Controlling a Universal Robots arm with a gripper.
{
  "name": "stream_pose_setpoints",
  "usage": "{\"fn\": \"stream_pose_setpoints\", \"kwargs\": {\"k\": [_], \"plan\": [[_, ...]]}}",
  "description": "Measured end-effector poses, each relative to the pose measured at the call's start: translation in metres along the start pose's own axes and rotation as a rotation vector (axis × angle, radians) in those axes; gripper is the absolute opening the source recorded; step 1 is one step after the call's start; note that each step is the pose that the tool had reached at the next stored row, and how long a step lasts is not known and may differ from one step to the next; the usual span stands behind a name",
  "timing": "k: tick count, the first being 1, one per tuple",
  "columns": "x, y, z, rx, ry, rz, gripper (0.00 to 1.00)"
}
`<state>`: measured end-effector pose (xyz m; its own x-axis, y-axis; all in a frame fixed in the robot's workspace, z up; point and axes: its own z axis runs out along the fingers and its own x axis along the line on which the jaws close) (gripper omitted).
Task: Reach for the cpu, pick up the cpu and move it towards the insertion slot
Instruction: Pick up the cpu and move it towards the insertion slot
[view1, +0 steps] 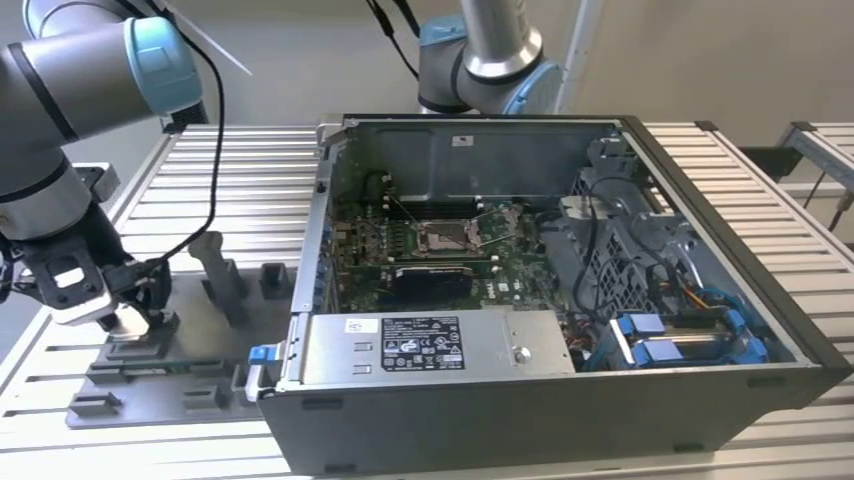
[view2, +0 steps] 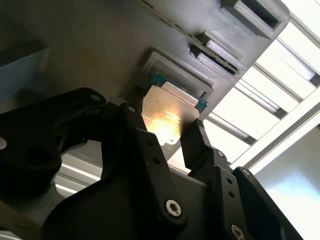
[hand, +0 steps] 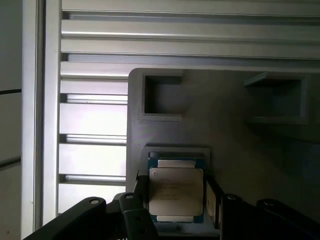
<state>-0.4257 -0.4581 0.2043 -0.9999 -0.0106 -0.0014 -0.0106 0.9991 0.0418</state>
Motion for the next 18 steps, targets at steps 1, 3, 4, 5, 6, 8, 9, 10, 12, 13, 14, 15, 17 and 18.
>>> {"fn": "stream_pose_setpoints", "kwargs": {"k": [1, 3, 4, 5, 6, 8, 9, 10, 12, 13, 14, 15, 17, 18], "plan": [[0.0, 0.0, -0.0009, 0.0001, 0.0001, 0.0, 0.0], [0.0, 0.0001, -0.0034, 0.0001, 0.0001, 0.0, 0.0], [0.0, 0.0002, -0.005, 0.0001, 0.0001, 0.0, 0.0], [0.0, 0.0003, -0.0062, 0.0, 0.0, 0.0, 0.0], [0.0, 0.0003, -0.0077, 0.0, 0.0001, 0.0, 0.0], [0.0, 0.0004, -0.0118, 0.0001, 0.0002, 0.0, 0.0], [0.0, 0.0006, -0.0138, 0.0001, 0.0001, 0.0, 0.0], [0.0, 0.0007, -0.0159, 0.0002, 0.0002, 0.0, 0.0], [0.0, 0.0009, -0.0205, 0.0002, 0.0, 0.0, 0.0], [0.0001, 0.001, -0.0234, 0.0002, 0.0002, 0.0, 0.0], [0.0001, 0.0011, -0.0264, 0.0002, 0.0001, 0.0, 0.0], [0.0001, 0.0013, -0.0288, 0.0002, 0.0002, 0.0, 0.0], [0.0001, 0.0015, -0.0333, 0.0002, 0.0001, 0.0, 0.0], [0.0001, 0.0016, -0.0357, 0.0002, 0.0001, 0.0, 0.0]]}}
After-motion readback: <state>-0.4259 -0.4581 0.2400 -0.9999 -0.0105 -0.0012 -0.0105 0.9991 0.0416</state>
